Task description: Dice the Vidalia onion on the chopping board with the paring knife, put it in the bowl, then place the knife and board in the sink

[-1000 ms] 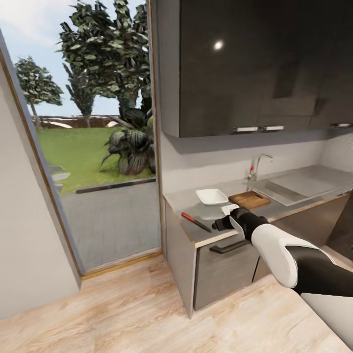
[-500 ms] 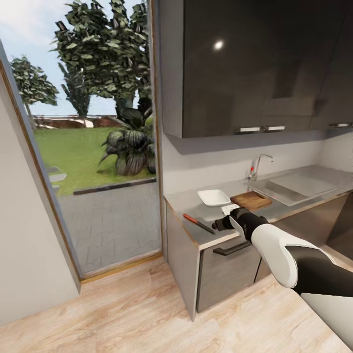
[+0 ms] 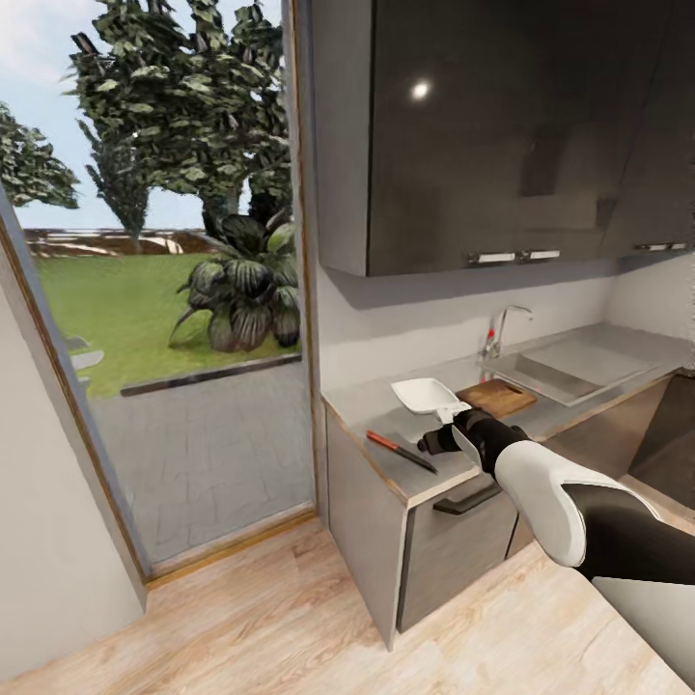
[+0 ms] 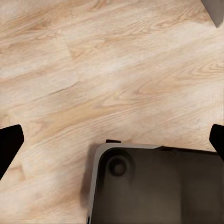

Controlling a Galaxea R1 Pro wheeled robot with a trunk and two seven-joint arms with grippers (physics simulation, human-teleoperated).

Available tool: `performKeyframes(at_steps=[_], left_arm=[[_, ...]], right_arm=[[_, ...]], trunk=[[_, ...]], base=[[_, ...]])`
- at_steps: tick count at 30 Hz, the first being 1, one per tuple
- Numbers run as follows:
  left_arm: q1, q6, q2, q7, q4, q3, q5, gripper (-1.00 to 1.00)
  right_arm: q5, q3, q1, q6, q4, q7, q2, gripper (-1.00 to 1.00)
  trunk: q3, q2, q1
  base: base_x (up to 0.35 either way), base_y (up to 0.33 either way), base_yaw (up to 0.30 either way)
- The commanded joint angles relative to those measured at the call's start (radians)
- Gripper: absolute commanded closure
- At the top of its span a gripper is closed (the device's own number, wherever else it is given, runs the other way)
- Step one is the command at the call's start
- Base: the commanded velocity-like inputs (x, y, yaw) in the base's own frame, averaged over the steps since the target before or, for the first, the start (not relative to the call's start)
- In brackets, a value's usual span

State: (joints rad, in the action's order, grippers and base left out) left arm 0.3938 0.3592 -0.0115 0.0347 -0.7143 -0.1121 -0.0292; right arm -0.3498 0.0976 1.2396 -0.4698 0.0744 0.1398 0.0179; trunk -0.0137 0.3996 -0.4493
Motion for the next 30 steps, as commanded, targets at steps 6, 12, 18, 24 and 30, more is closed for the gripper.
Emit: performKeyframes(at_steps=[6,12,18,24,30], left_arm=[[0.0,0.001,-0.001,0.004,-0.001,-0.003,-0.003,-1.0],[0.0,0.001,-0.001,0.004,-0.001,-0.002,-0.003,-1.0],[0.0,0.001,0.0,0.004,-0.001,-0.003,-0.003,-1.0],[0.0,0.001,0.0,0.004,-0.001,-0.003,-0.003,-1.0],[0.0,0.001,0.0,0.004,-0.001,-0.002,-0.003,-1.0]], right_arm=[[-0.011,0.008,0.0,-0.006,0.002,0.004,0.001,-1.0],[-0.011,0.008,0.0,-0.006,0.002,0.004,0.001,-1.0],[-0.011,0.008,0.0,-0.006,0.002,0.005,0.001,-1.0],[-0.011,0.008,0.0,-0.005,0.001,0.005,0.001,-1.0],[-0.011,0.008,0.0,-0.005,0.002,0.005,0.001,-1.0]], trunk=[[-0.004,0.0,-0.001],[-0.008,0.0,-0.001],[-0.012,0.0,-0.001],[-0.017,0.0,-0.001],[-0.023,0.0,-0.001]], base=[[0.177,0.26,-0.146],[0.177,0.26,-0.147],[0.177,0.26,-0.148],[0.177,0.26,-0.149],[0.177,0.26,-0.151]])
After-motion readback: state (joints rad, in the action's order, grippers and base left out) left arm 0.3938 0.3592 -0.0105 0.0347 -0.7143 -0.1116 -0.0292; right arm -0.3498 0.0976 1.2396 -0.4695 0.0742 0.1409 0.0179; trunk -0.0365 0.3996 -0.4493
